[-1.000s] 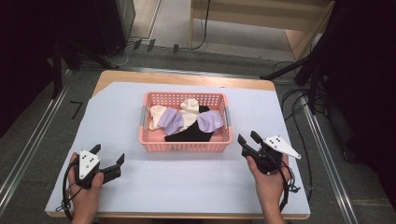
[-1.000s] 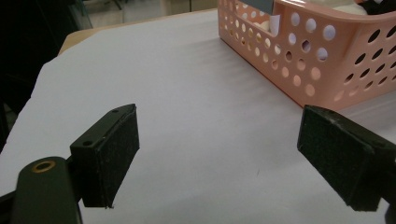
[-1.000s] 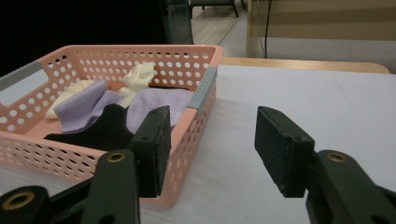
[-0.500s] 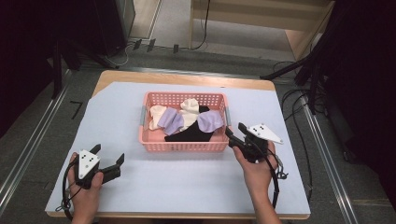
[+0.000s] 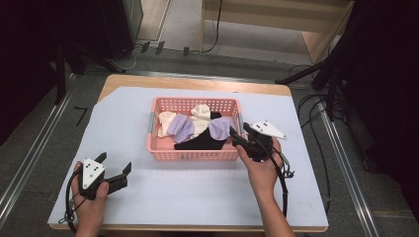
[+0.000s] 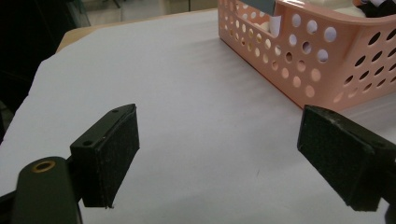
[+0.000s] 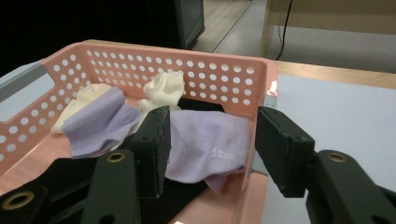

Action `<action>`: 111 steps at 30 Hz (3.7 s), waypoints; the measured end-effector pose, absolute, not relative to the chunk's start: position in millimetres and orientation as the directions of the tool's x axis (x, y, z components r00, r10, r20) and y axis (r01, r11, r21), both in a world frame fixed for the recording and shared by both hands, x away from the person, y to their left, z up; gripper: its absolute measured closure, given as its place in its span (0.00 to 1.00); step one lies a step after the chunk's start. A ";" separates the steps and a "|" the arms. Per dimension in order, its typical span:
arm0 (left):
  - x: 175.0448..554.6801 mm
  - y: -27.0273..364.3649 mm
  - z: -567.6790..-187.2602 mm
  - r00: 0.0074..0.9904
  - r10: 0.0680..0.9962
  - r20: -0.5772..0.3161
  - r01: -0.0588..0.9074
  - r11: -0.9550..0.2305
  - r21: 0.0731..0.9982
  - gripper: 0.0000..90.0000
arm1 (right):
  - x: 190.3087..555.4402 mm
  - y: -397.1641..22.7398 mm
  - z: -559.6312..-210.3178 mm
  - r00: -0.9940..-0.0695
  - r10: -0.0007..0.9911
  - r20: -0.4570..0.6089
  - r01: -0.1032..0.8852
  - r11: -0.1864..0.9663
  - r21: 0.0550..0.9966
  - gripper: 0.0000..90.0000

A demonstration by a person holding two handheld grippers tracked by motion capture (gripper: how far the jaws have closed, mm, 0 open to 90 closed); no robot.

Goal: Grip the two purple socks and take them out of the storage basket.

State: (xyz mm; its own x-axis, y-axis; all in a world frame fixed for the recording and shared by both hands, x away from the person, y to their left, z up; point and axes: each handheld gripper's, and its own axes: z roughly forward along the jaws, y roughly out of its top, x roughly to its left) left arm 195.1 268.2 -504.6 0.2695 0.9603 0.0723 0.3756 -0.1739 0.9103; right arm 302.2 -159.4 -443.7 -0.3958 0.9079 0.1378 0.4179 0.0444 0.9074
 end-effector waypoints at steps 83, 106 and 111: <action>197.4 268.2 -504.7 0.279 0.958 0.069 0.394 -0.179 0.901 0.16 | 347.8 -109.1 -455.5 -0.421 0.907 0.032 0.484 0.194 0.854 0.97; 196.9 268.8 -504.5 0.278 0.958 0.067 0.392 -0.177 0.903 0.16 | 320.2 -146.8 -385.5 -0.422 0.904 0.073 0.232 0.030 0.972 0.97; 196.7 268.7 -504.6 0.277 0.959 0.065 0.391 -0.174 0.904 0.16 | 317.2 -164.5 -380.6 -0.393 0.916 0.081 0.212 0.005 0.977 0.97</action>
